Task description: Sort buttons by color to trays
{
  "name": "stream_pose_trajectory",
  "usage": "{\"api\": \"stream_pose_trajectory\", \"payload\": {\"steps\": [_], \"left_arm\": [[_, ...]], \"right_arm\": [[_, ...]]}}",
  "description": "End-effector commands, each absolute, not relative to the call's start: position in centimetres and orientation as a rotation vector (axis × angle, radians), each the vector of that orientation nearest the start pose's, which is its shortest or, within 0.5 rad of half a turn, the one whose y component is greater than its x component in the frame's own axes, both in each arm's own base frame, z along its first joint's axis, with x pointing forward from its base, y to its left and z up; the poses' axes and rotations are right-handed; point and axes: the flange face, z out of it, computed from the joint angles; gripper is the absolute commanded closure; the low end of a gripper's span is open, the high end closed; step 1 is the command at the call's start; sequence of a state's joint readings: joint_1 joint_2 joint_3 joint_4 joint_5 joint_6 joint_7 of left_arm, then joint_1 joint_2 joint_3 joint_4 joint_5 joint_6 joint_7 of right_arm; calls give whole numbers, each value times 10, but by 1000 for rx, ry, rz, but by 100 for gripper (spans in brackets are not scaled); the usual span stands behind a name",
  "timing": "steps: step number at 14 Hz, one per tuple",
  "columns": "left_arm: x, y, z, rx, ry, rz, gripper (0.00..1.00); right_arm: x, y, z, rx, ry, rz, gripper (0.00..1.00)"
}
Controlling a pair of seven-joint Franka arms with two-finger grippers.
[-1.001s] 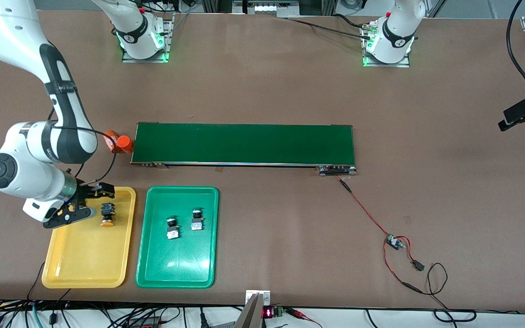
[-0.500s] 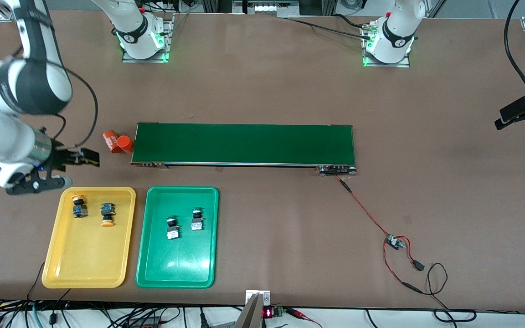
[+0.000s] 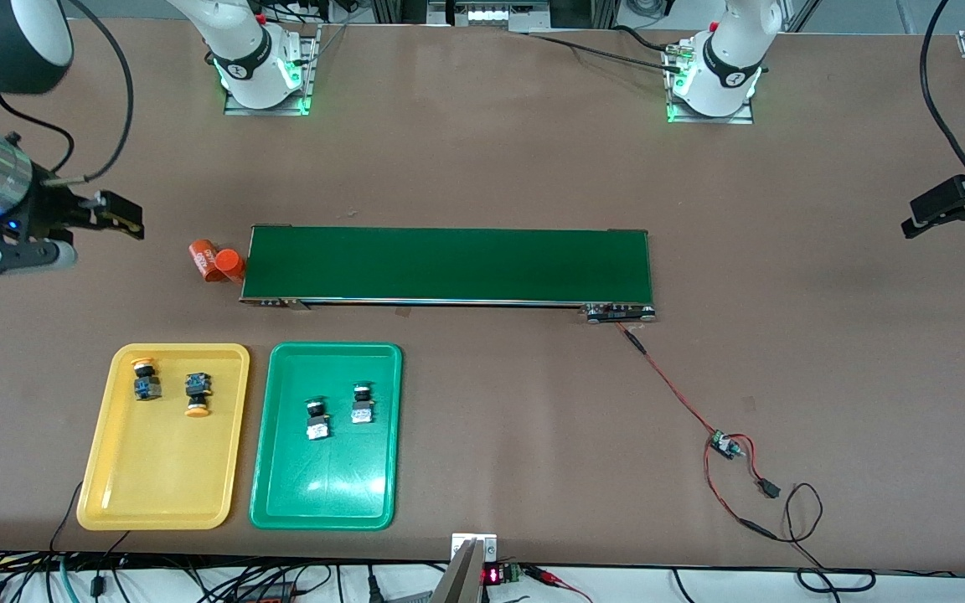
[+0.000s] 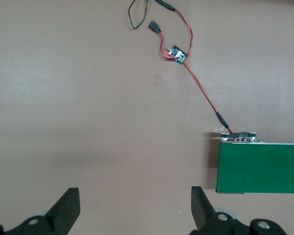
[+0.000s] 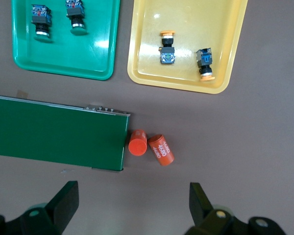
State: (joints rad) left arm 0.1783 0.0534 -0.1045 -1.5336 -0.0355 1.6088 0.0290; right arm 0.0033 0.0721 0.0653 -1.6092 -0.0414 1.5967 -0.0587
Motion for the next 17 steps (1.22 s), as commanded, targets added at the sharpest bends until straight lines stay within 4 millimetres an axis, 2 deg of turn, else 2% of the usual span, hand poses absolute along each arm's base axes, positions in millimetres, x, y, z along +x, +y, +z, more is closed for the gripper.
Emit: {"api": "stream_pose_trajectory", "payload": {"steps": [1,4,6,8,9,11,14,16,17], "left_arm": [[571,42,623,-3168,-74,-54,0],[570,40,622,-3167,-95,-41,0],[568,35,623,-3164,-199,-15,0],[567,34,624,-3164,-177,-15,0],[565,32,628,-3165,-170,-27,0],[563,15,631,-3165,-121,-34,0],[558,14,634,-3164,-114,-31,0],[557,14,633,-3164,-111,-17,0],[556,14,634,-3164,-111,-10,0]], "right_arm": [[537,19,584,-3179,-150,137,0],[527,7,589,-3179,-107,228,0],[528,5,588,-3179,-100,228,0],[530,0,582,-3174,-97,253,0],[530,3,581,-3175,-110,258,0],[529,12,581,-3174,-121,269,0],[533,14,581,-3171,-141,264,0],[535,11,580,-3168,-129,267,0],[536,2,578,-3165,-93,271,0]]}}
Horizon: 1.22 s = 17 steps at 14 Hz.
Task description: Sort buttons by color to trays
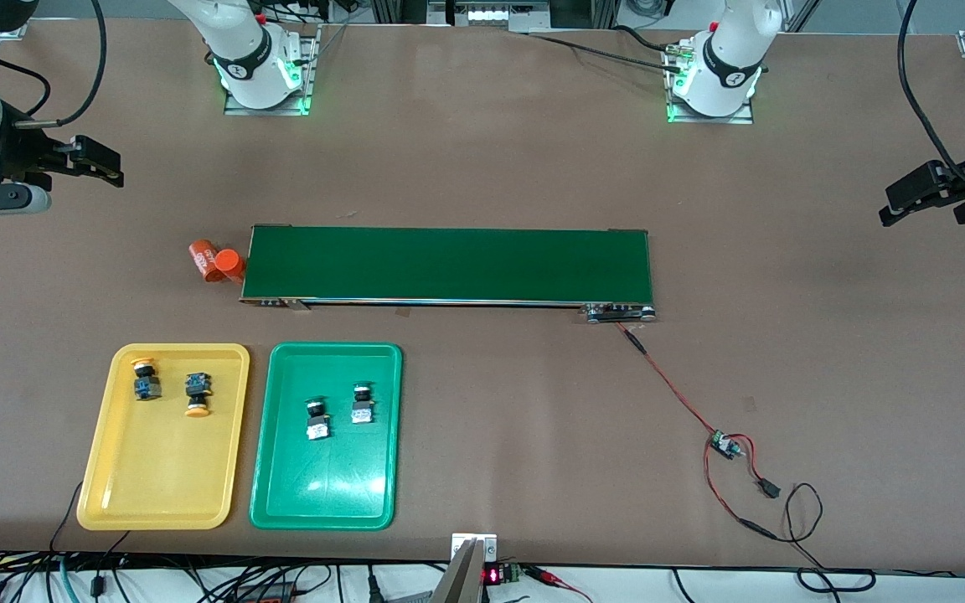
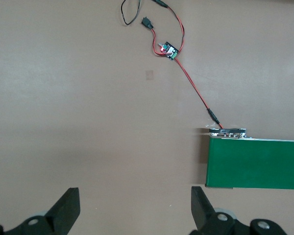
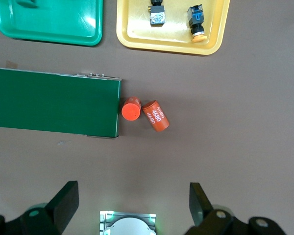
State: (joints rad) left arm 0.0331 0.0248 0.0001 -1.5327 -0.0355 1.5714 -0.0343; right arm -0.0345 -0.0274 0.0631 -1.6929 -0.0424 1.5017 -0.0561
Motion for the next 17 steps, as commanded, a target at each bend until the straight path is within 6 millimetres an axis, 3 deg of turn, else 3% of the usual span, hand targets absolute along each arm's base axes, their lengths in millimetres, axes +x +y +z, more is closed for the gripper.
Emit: {"api": "stream_pose_trajectory", "payload": {"steps": [1,8,12,17], "left_arm": [[554,14,632,-3164,-111,15,0],[553,18,631,-3164,-122,32,0],[554,20,632,-3163,-127,17,0],[553,20,632,-3163,-128,17,0]], "right_arm": [[536,-4,577,-3163,-80,274,0],[538,-9,579,-3159,-49,261,0],[539,5,579,-3158,-87,251,0],[540,37,581,-3160,-182,235,0]]}}
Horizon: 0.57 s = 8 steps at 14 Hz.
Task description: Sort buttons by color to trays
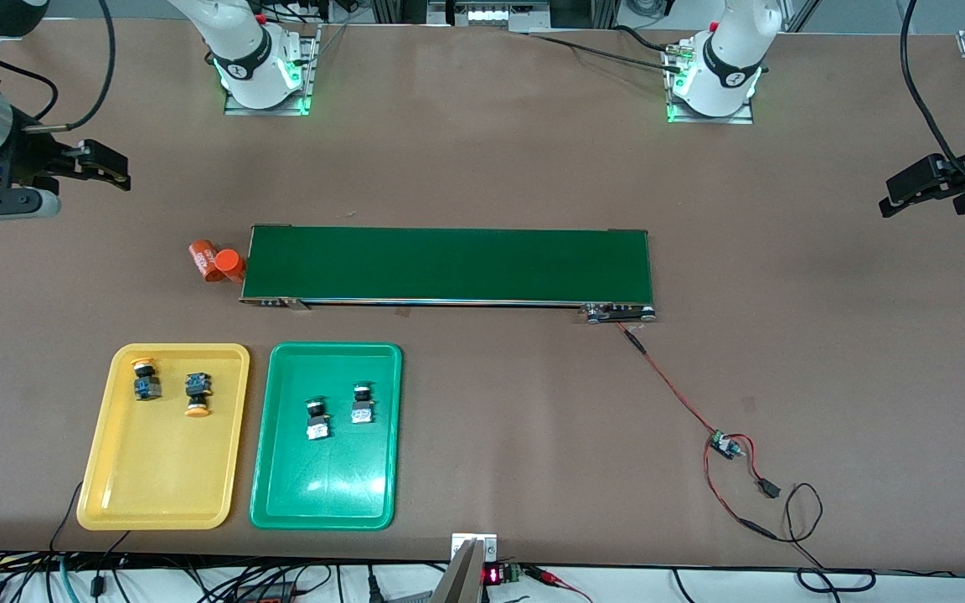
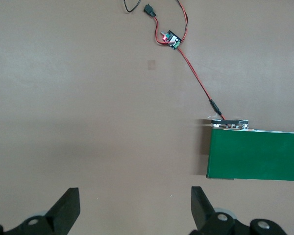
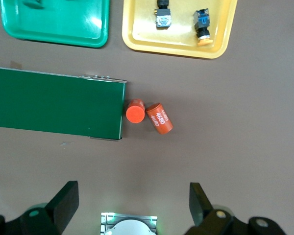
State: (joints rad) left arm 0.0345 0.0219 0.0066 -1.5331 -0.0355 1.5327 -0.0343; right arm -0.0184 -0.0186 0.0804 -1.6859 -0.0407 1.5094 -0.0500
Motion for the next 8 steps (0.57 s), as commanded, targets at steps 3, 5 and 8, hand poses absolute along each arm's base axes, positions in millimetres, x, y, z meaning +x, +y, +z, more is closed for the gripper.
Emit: {"api": "stream_pose_trajectory", "payload": {"steps": [3,5,8], "left_arm": [[552,20,632,-3163,-128,22,0],[551,20,633,-3163,-127,19,0],[551,23,633,-3163,-137,19,0]], "right_arm": [[541,37,580,-3159,-180,238,0],[541,37,580,-3158,-180,235,0],[544,37,575,-3152,-177,242,0]]}}
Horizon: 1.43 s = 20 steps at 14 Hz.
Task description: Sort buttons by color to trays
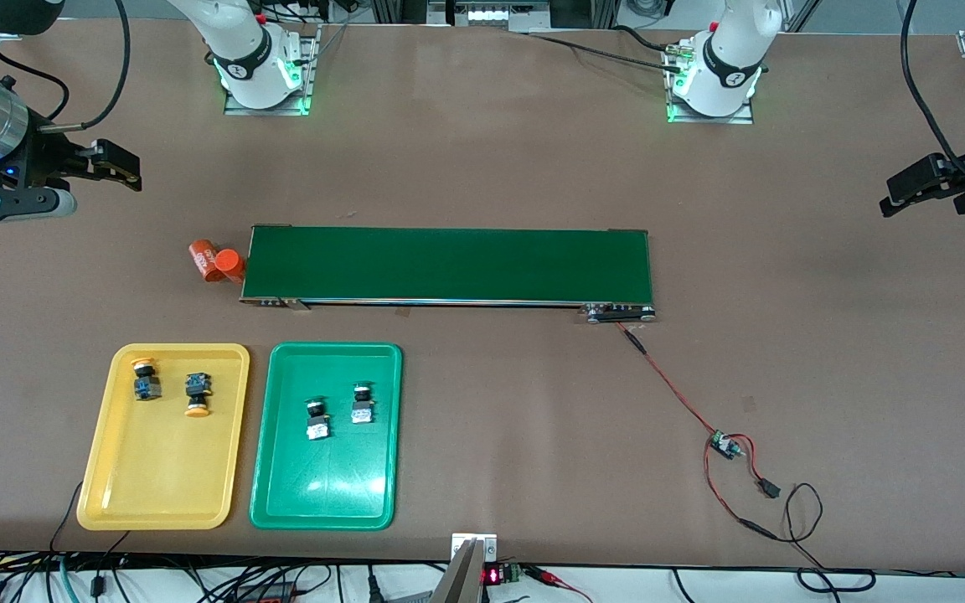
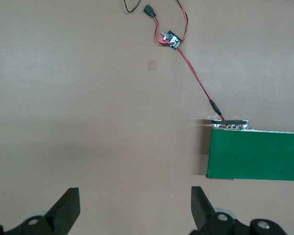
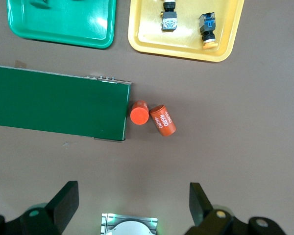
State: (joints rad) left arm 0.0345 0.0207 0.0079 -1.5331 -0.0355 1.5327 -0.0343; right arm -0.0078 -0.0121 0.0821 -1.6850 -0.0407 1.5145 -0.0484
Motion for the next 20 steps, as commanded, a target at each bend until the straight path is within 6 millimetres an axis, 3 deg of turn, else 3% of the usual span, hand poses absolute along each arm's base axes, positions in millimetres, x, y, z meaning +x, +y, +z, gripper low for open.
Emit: {"api": "stream_pose_trajectory", "payload": {"steps": [1,4,20], "left_arm": [[551,25,633,-3163,-142,19,0],[551,26,633,-3163,-144,19,0],[551,29,633,-3162,-154,19,0]], "right_arm": [[544,39,576,-3151,-184,239,0],[544,53,578,-3143,-220,232,0],[547,46,573,-3139,-198,239,0]]}}
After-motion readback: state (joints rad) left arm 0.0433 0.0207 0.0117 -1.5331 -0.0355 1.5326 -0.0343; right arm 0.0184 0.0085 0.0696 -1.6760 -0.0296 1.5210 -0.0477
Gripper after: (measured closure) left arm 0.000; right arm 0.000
